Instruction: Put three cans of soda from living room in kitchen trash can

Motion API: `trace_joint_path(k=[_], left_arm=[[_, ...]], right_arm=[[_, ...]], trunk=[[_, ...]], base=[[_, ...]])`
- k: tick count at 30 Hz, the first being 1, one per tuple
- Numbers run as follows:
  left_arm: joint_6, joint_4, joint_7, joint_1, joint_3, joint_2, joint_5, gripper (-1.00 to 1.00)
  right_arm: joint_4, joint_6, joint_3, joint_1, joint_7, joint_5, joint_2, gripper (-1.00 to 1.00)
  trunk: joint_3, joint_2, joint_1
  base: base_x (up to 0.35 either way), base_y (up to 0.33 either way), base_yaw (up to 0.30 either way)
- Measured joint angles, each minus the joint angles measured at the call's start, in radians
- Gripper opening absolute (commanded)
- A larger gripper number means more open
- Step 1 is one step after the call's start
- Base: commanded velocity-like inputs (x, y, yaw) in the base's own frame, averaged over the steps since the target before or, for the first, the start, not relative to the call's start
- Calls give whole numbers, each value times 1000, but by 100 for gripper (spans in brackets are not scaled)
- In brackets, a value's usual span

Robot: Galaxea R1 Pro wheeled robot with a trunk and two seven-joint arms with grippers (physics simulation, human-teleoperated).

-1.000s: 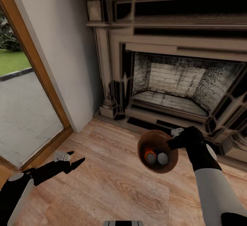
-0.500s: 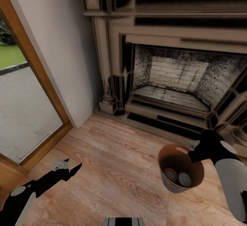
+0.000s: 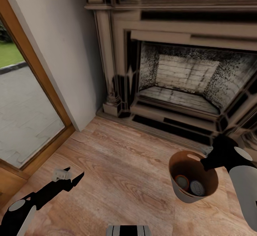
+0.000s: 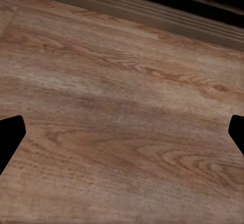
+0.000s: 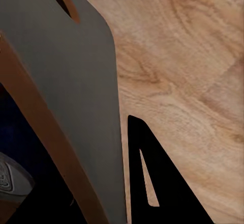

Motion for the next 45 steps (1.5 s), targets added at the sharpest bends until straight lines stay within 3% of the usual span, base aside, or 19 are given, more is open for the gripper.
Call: trace_joint_path(k=[5, 19, 23, 28, 29, 32, 36, 40, 45], left_arm=[[0, 6, 25, 2, 0, 0, -1, 100], [-1, 10, 46, 2, -1, -1, -1, 100], [-1, 9, 47, 2, -1, -1, -2, 100], [0, 2, 50, 2, -1, -1, 0, 100], [0, 2, 50, 2, 0, -1, 0, 100], [0, 6, 50, 2, 0, -1, -1, 100], [0, 9, 51, 2, -1, -1, -3, 100], [0, 10, 51, 2, -2, -1, -2, 100], [-1, 10, 51, 2, -2, -2, -3, 100]], right_arm=[[0, 1, 0, 0, 0, 0, -9, -100], [1, 1, 2, 0, 2, -4, -19, -100], [1, 0, -4, 0, 2, -4, -18, -100], [2, -2, -4, 0, -2, -8, -2, -100], [2, -13, -1, 0, -4, 5, 12, -100], [3, 8, -2, 0, -1, -25, 27, -100], [3, -7, 0, 0, -4, 3, 29, -100], [3, 3, 1, -1, -2, -12, 32, -100], [3, -1, 2, -1, -3, -5, 32, -100]], trunk=[[-19, -1, 2], [-19, -1, 2], [-35, -2, 4], [-47, -3, 5], [-47, -3, 5], [-54, -3, 6], [-70, -4, 8], [-70, -4, 8], [-89, -5, 10]], base=[[0, 0, 0], [0, 0, 0], [0, 0, 0], [0, 0, 0], [0, 0, 0], [0, 0, 0], [0, 0, 0], [0, 0, 0], [0, 0, 0]])
